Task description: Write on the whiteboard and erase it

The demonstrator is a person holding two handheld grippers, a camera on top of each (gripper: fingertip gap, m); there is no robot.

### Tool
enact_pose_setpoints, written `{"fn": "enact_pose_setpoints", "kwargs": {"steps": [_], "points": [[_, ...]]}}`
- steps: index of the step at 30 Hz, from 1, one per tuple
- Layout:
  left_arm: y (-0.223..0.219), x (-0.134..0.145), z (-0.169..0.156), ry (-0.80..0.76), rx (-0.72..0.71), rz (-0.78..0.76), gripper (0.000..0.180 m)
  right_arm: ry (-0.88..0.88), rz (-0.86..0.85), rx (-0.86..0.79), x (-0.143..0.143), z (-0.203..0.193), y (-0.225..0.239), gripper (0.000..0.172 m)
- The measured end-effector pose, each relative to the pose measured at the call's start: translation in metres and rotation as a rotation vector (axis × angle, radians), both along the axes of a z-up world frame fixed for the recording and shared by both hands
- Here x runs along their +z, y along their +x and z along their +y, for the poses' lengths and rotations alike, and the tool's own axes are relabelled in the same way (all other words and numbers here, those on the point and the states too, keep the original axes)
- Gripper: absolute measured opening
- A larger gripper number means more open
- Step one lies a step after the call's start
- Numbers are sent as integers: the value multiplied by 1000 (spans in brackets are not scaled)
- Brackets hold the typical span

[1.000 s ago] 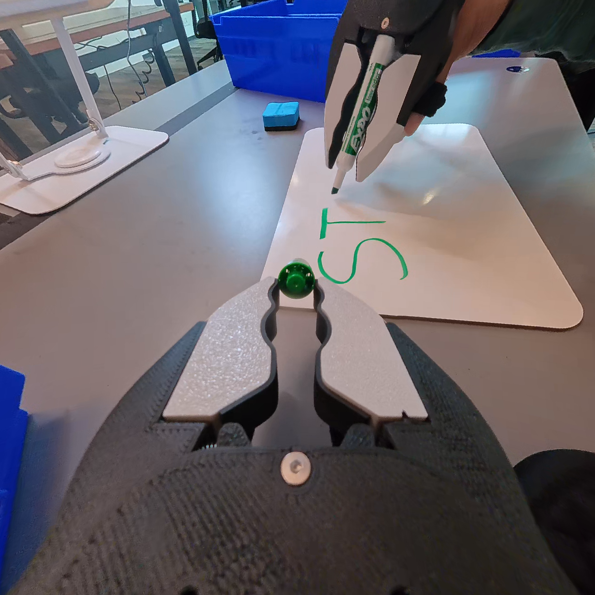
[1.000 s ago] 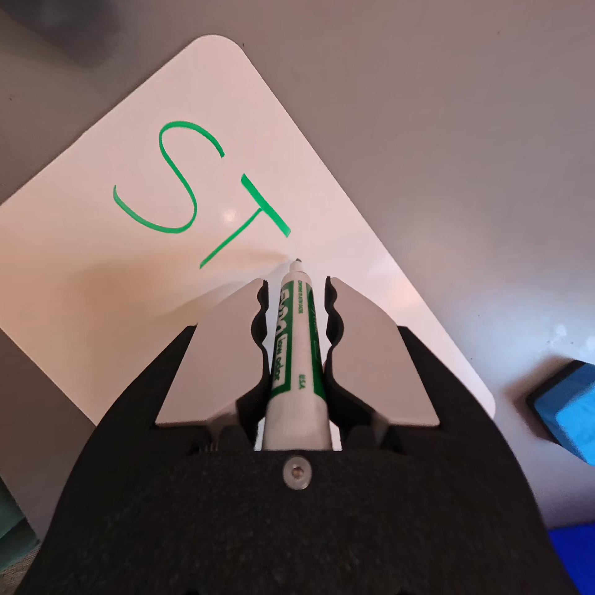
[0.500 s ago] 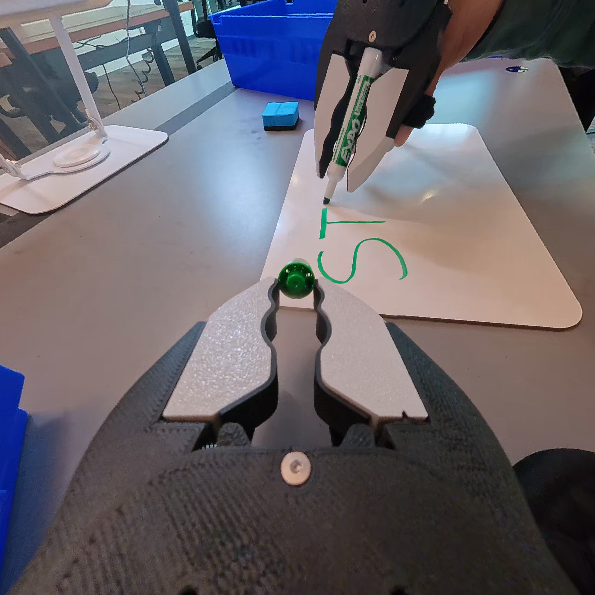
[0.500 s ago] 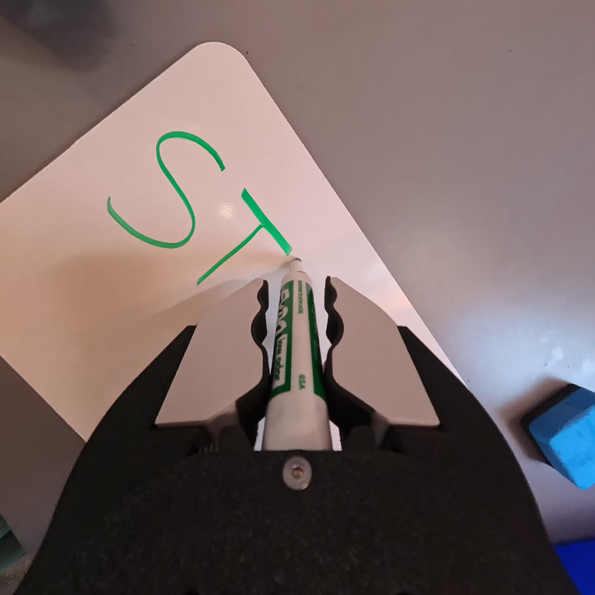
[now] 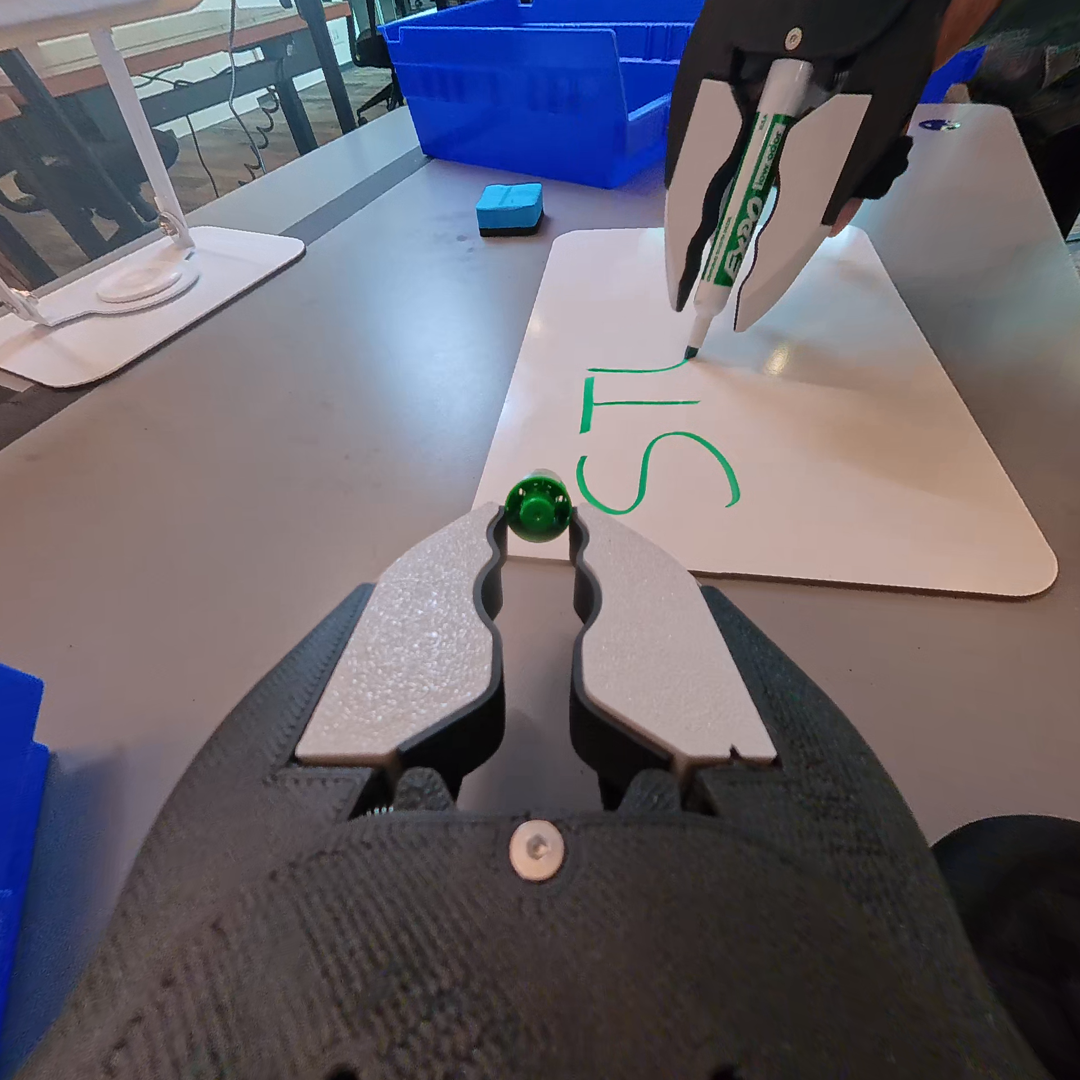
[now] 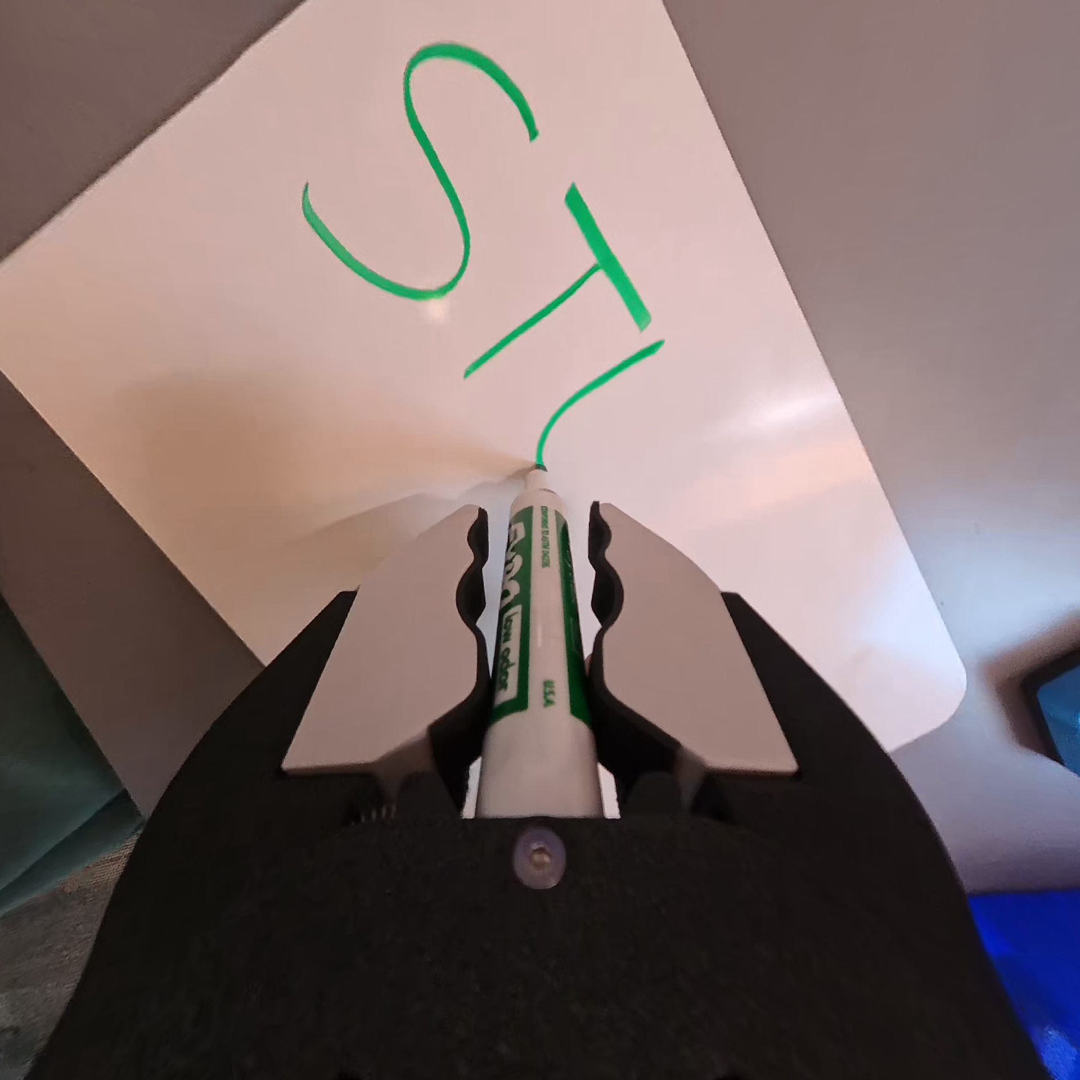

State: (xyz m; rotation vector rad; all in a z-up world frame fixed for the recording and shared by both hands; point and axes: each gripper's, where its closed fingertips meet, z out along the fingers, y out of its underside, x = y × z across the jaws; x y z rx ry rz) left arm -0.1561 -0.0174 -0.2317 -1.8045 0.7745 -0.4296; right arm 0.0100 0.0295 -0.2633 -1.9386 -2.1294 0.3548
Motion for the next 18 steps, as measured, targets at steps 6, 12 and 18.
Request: {"fn": "enact_pose_setpoints", "kwargs": {"steps": [6, 12, 18], "points": [[0, 0, 0, 0, 3, -1, 20, 34, 1, -46, 0, 29, 1, 35], [-1, 0, 0, -3, 2, -3, 20, 42, 16, -56, -1, 52, -16, 35], [-1, 0, 0, -3, -1, 1, 20, 53, 12, -52, -1, 53, -18, 35]]}}
